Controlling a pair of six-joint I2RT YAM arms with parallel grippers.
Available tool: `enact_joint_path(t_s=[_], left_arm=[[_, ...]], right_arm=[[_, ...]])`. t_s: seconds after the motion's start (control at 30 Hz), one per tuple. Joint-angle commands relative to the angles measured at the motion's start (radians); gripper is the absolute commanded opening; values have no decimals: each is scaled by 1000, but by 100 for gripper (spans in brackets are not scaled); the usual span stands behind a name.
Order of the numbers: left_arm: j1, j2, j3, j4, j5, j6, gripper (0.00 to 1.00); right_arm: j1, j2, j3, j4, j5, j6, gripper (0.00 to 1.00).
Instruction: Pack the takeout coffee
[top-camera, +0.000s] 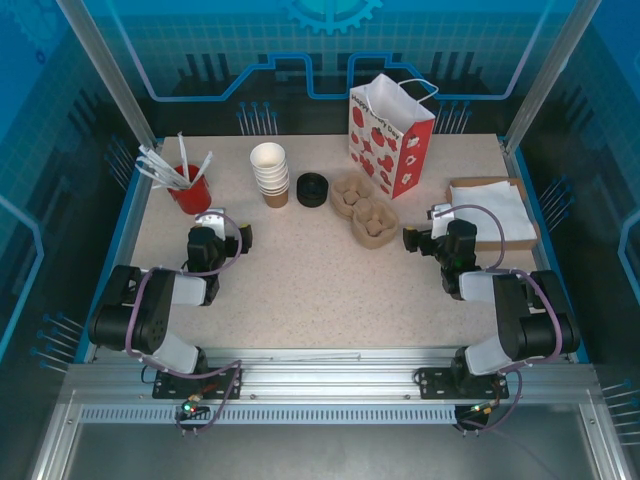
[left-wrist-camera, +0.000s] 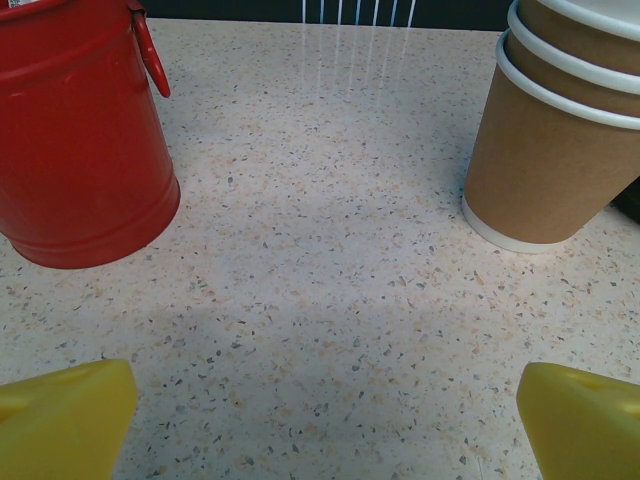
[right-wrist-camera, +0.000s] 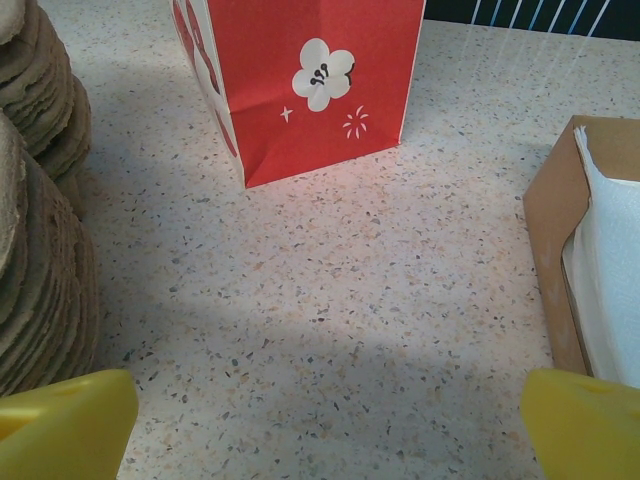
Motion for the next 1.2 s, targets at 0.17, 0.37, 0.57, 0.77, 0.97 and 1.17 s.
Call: enact_joint_path(t_s=[0.17, 0.37, 0.57, 0.77, 0.97, 1.17], left_arm=[[10, 10, 22, 34, 7, 2, 99], [10, -90, 44, -85, -51, -13, 99], [8, -335, 104, -387, -102, -157, 99], [8, -522, 169, -648, 106, -440, 99], [-77, -595, 188, -609, 360, -586, 96], [-237, -510, 383, -870, 349, -458, 93]], right_arm=[[-14, 11, 21, 26, -13, -7, 100], [-4, -97, 82, -179, 106, 42, 100], [-26, -310, 126, -404, 166, 180, 100], [-40, -540, 236, -734, 221, 322, 100], [12, -632, 304, -876, -14, 360, 100], [261, -481, 527, -1129, 20, 213, 95]])
